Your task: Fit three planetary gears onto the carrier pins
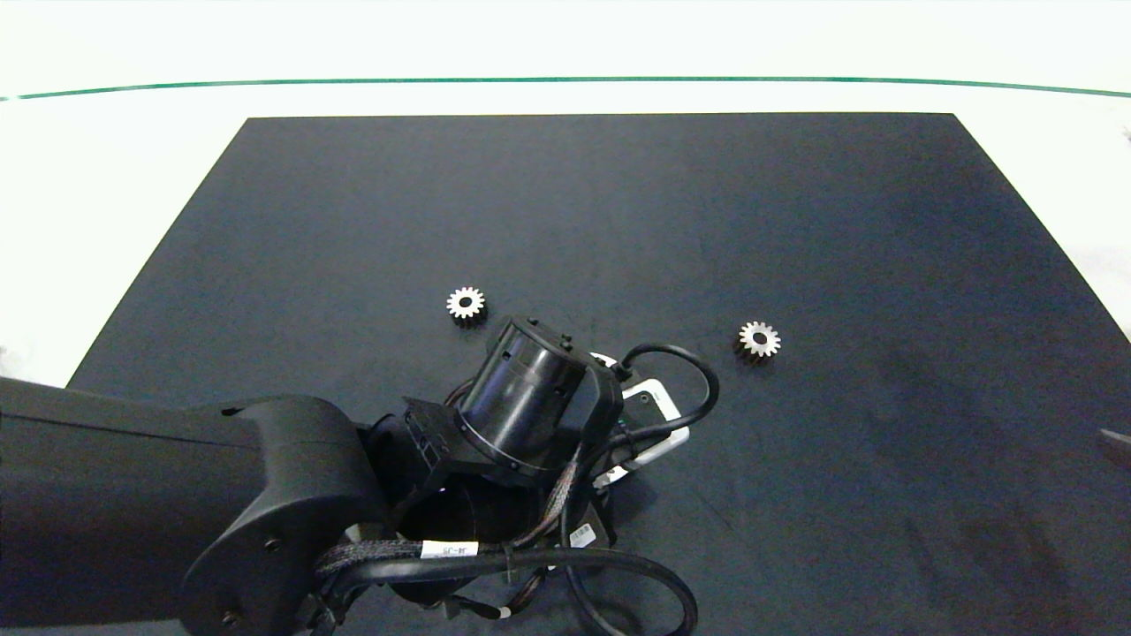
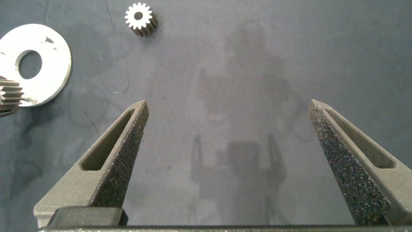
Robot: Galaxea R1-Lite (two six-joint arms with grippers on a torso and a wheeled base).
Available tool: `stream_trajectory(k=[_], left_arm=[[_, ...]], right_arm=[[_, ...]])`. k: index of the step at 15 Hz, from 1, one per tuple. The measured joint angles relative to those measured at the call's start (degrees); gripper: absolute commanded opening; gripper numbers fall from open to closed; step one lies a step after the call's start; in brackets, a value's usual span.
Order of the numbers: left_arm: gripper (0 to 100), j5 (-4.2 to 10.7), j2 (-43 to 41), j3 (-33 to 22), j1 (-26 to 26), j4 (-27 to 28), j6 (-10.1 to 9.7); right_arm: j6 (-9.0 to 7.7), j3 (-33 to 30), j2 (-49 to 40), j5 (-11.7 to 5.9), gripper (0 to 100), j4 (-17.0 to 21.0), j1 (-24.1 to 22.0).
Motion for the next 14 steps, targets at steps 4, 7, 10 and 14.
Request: stream_trajectory(k=[4,7,10,14], left_arm=[[100,0.00,0.0,-0.2,-0.1,0.1,0.41],[100,0.02,-0.3,-0.7,0.0,0.8,0.38],[100,0.04,-1.5,-1.5,0.2,2.1,0.35],[100,0.04,-2.9,-4.1,0.4,5.3,0.17]], right_arm=[[0.00,0.0,0.0,0.00,100,0.0,0.0],[0.00,0.1,0.0,0.13,100,0.0,0.0],[0.00,0.3,0.0,0.16,100,0.0,0.0],[0.01,0.3,-0.1,0.16,100,0.0,0.0]])
